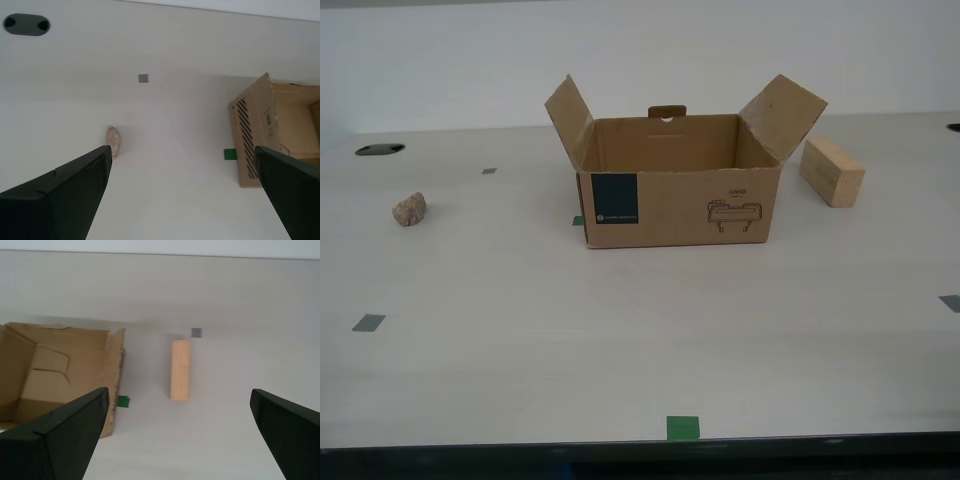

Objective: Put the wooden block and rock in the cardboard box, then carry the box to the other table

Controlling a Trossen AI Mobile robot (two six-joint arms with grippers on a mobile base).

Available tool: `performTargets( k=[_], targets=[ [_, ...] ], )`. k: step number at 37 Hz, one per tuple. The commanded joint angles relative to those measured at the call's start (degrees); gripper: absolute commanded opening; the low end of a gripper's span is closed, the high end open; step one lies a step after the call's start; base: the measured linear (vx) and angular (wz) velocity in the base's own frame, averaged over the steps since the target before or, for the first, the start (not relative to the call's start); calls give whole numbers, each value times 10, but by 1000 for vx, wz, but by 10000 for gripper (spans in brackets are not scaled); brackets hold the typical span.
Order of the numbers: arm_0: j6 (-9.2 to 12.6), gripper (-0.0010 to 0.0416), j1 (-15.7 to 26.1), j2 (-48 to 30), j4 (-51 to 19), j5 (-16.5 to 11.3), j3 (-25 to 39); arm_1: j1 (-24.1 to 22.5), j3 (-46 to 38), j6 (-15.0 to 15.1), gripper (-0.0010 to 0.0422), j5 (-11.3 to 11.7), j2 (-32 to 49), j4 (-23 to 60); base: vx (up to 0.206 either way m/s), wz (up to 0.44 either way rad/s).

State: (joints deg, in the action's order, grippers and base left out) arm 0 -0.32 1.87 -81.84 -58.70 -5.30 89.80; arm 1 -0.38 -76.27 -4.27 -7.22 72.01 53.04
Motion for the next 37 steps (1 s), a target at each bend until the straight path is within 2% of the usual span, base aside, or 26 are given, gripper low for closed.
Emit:
performTargets(
  k=[1,5,12,19,23,33,37],
  targets=[
    [2,394,0,0,-15,24,24,0,0,1,387,23,0,14,0,0],
    [4,394,0,-3,-28,24,47,0,0,2,387,40,0,28,0,0],
    [5,394,0,-33,-74,24,86,0,0,2,387,40,0,43,0,0],
    [5,394,0,-92,-81,24,127,0,0,3,387,40,0,49,0,0],
    [-16,394,0,-129,-90,23,153,0,0,3,387,40,0,50,0,0],
    [-28,394,-1,-225,-125,19,220,0,0,4,387,40,0,66,0,0],
    [-31,394,-4,-259,-125,0,237,0,0,4,387,40,0,72,0,0]
  ],
)
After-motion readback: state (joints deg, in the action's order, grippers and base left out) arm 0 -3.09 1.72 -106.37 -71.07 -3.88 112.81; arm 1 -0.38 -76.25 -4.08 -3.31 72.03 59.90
